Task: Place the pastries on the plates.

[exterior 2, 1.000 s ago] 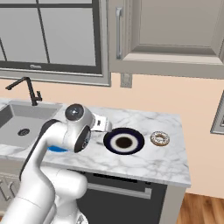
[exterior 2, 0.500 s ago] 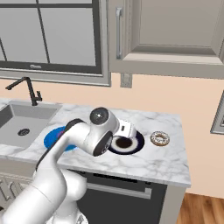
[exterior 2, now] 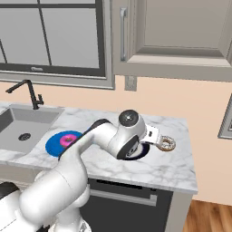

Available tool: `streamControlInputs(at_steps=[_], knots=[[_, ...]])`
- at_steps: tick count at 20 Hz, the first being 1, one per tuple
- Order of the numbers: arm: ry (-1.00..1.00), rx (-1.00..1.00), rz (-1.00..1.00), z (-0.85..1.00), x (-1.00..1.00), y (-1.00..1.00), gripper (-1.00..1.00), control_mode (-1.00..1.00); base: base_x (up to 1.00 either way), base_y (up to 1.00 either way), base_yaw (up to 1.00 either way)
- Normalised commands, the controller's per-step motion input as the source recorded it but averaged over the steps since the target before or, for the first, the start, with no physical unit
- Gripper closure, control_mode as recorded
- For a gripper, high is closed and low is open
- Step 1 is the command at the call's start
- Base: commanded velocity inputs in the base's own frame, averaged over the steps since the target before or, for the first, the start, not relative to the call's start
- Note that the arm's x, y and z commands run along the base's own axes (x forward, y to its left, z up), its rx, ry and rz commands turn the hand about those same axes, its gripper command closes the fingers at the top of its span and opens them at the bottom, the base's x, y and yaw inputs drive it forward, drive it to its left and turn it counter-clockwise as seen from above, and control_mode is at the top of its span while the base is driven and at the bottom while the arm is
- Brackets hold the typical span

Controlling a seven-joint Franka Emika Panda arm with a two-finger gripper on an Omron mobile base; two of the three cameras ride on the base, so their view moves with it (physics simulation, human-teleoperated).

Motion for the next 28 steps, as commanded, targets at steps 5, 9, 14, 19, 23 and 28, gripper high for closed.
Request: streamControlInputs(at_steps=[5,9,14,19,23,28], knots=[[0.05,0.00,0.03,-0.01,0.36,-0.45,-1.00,-1.00,0.00,0.00,0.00],[0.01,0.00,0.08,-0.10,0.42,-0.09,-1.00,-1.00,0.00,0.00,0.00],[0.02,0.00,0.08,-0.27,0.39,0.00,-1.00,-1.00,0.00,0.00,0.00],[0.05,-0.01,0.01,-0.40,0.27,0.00,-1.00,-1.00,0.00,0.00,0.00],[0.08,-0.01,0.00,-0.24,0.38,0.00,-1.00,-1.00,0.00,0.00,0.00],[0.01,0.00,0.00,-0.15,0.37,0.00,-1.00,-1.00,0.00,0.00,0.00]])
